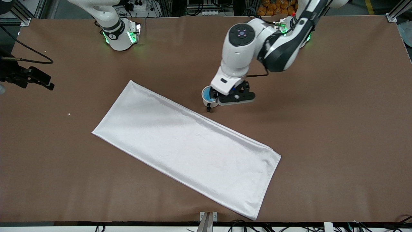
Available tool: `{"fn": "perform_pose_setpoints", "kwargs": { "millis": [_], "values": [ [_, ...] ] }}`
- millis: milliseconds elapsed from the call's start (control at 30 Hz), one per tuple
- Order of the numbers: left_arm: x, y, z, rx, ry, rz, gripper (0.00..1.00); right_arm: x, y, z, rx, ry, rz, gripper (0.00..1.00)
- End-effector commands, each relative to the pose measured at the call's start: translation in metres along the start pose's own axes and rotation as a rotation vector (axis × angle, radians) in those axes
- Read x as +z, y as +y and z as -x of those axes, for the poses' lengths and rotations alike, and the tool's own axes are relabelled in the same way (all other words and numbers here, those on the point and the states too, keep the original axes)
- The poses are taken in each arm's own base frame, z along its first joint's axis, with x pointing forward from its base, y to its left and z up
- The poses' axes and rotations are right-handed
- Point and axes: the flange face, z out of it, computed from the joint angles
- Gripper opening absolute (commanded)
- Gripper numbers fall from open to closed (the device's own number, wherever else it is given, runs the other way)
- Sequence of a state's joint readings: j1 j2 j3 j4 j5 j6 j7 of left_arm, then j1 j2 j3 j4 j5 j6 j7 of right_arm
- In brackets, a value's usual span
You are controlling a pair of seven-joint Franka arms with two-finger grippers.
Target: Place blue cup into white mug on table
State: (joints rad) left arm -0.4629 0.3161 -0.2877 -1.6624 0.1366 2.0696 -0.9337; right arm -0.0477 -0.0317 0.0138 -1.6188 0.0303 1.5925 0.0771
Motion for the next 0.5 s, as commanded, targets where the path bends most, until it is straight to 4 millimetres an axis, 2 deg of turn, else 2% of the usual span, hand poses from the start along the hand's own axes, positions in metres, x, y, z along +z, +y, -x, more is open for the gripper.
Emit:
{"fn": "perform_pose_setpoints", "kwargs": {
  "millis": [0,133,300,467],
  "values": [
    [-0.035,-0.03,-0.031,0.001,0.026,-0.031,1.0,-0.001,0.001,0.005,0.013,-0.002,0.008,1.0],
    [-0.056,-0.057,-0.059,0.026,0.025,-0.046,1.0,-0.002,0.002,0.005,0.01,0.0,0.008,1.0],
    [-0.08,-0.1,-0.089,0.017,0.042,-0.054,1.0,-0.001,0.002,0.005,0.01,-0.002,0.008,1.0],
    [-0.09,-0.143,-0.114,0.059,0.044,-0.064,1.0,-0.001,0.002,0.004,0.008,0.0,0.011,1.0]
  ]
}}
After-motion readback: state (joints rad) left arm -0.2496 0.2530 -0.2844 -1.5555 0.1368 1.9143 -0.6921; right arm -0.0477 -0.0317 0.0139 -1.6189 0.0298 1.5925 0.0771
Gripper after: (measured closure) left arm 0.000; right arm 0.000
